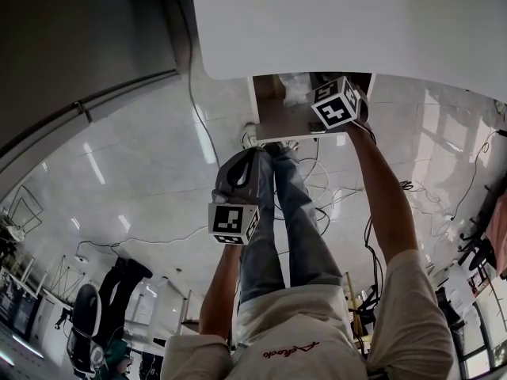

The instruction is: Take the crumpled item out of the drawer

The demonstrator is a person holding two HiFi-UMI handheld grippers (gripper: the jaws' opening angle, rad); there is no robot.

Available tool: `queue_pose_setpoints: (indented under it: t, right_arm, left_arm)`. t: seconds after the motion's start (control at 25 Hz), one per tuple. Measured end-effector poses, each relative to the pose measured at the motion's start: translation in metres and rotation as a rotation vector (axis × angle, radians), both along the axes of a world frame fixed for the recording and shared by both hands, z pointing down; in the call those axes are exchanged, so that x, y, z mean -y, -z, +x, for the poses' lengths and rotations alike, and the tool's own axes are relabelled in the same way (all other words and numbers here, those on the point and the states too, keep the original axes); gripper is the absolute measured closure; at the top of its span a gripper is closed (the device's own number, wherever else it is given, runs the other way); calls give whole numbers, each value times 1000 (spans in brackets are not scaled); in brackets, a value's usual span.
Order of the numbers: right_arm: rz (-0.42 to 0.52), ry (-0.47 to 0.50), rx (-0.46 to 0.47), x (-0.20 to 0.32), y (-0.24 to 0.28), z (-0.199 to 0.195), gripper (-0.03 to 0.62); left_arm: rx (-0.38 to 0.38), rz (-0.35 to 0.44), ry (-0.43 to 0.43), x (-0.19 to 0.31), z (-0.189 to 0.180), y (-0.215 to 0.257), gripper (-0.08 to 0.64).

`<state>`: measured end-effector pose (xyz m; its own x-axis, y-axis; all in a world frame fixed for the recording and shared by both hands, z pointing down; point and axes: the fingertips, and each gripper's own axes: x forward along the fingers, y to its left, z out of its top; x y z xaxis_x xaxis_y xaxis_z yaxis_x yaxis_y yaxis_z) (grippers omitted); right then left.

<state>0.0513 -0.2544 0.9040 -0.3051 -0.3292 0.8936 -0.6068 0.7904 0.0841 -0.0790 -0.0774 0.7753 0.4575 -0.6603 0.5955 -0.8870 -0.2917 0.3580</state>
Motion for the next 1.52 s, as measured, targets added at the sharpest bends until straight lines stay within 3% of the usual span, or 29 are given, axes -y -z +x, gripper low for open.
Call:
queue_pose_setpoints:
  t: [0.44, 1.0, 1.52]
  right_arm:
    - [184, 5, 82, -24, 67, -1, 580]
    - [394, -173, 254, -69, 161, 24, 580]
    - [381, -341, 392, -122, 196, 30, 580]
  left_arm:
    - [0, 40, 4, 7, 2, 8, 551]
    - [15, 72, -27, 3, 8, 18, 551]
    - [31, 125, -20, 11, 8, 51, 551]
